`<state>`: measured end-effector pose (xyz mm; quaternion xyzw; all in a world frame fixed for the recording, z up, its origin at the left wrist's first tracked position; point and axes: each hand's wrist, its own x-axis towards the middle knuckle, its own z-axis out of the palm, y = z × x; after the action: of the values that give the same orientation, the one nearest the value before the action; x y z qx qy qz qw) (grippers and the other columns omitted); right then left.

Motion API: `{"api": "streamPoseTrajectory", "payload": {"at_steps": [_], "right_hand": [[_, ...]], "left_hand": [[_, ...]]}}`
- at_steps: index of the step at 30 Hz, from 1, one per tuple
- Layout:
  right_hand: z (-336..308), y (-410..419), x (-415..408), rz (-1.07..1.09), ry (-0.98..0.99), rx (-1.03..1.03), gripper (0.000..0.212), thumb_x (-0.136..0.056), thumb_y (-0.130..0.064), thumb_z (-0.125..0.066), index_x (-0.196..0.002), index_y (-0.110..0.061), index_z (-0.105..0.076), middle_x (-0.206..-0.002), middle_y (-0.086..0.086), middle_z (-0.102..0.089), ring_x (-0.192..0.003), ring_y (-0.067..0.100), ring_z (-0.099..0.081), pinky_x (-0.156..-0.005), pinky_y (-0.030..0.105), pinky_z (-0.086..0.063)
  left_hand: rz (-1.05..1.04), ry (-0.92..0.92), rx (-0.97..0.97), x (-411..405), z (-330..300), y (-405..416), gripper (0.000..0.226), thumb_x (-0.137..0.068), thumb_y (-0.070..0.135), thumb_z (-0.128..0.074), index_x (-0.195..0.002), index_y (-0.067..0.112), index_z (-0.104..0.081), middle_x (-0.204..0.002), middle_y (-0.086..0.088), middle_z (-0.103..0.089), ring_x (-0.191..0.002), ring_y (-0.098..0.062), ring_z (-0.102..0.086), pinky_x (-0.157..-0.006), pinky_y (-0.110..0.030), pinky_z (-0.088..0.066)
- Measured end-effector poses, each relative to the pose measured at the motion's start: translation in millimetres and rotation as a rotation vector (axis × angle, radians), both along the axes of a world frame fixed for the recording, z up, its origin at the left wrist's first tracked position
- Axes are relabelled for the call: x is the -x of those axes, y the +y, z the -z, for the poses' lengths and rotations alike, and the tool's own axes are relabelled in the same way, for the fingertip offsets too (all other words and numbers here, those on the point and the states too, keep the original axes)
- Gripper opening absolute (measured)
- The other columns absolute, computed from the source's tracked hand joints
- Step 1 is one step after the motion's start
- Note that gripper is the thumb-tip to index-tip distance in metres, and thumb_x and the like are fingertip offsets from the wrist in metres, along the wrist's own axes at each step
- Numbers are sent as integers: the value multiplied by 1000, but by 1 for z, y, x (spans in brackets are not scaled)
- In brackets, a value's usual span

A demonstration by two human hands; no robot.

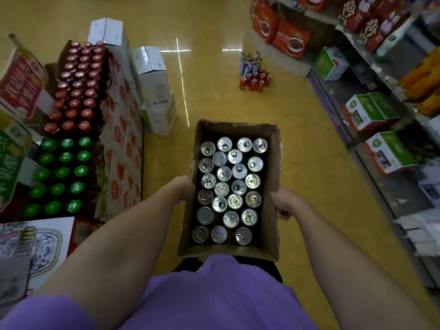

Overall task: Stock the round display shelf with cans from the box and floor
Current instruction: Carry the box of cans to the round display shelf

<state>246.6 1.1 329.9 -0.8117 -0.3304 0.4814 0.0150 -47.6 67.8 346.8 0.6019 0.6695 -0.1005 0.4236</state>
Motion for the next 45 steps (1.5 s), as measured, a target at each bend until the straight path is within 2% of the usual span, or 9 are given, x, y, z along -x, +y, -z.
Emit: {"api": "streamPoseTrajectory", "payload": {"at_steps": [5,12,16,23,28,32,34,40,45], "right_hand": [[33,18,-7,26,-13,95,29,-100,-23,-40,-74,-10,-46,-59,9,-42,-44,17,-38,-44,24,-39],[53,112,-18,-27,5,148,28,-94,0,-42,-68,-5,-49,-62,16,-52,-53,25,-52,-52,28,-43],[53,174,-32,-63,4,156,25,-94,-4,-43,-70,-8,-49,-63,13,-52,-48,23,-48,-51,27,-42],[47,259,-36,-136,-16,208,21,-93,-5,-42,-74,-5,-50,-64,14,-50,-50,20,-41,-51,30,-38],[49,304,-25,-133,-12,239,22,-94,-15,-44,-74,-8,-50,-60,11,-47,-46,19,-38,-45,25,-36],[55,346,-7,-164,-39,244,19,-92,-7,-43,-79,-5,-57,-64,15,-52,-49,22,-44,-48,28,-41],[50,367,4,-156,-46,228,18,-92,-7,-44,-79,-5,-57,-65,15,-54,-51,23,-48,-49,28,-43],[7,443,30,-36,-22,113,22,-90,-13,-46,-70,-8,-51,-56,11,-51,-43,21,-45,-45,25,-38],[-15,492,37,21,-26,25,24,-93,-16,-45,-72,-7,-51,-58,10,-52,-40,20,-42,-42,23,-37]], "left_hand": [[69,91,40,-9,33,24,25,-97,16,-42,-113,3,-57,-116,-15,-62,-81,-25,-55,-63,-33,-45],[141,187,129,-32,50,113,26,-97,10,-41,-116,-1,-55,-111,-15,-61,-88,-29,-59,-69,-33,-48],[137,218,168,-43,60,166,26,-98,12,-40,-115,2,-56,-104,-15,-61,-80,-28,-57,-65,-33,-47],[13,188,176,-45,64,232,25,-97,18,-42,-113,6,-58,-108,-12,-61,-85,-28,-59,-69,-34,-49],[30,147,210,-32,70,279,29,-101,20,-40,-119,3,-55,-117,-15,-61,-105,-31,-63,-75,-32,-48],[41,154,210,-18,77,326,31,-102,19,-39,-124,1,-52,-122,-16,-59,-109,-30,-61,-78,-32,-48],[57,163,219,-8,80,354,30,-102,18,-40,-125,1,-51,-123,-17,-58,-107,-30,-61,-77,-32,-49],[105,150,141,14,60,460,25,-101,12,-42,-118,-1,-54,-119,-16,-58,-79,-26,-54,-67,-31,-45],[148,116,65,12,36,531,22,-97,8,-46,-114,0,-57,-114,-17,-62,-85,-30,-58,-67,-32,-45]]}}
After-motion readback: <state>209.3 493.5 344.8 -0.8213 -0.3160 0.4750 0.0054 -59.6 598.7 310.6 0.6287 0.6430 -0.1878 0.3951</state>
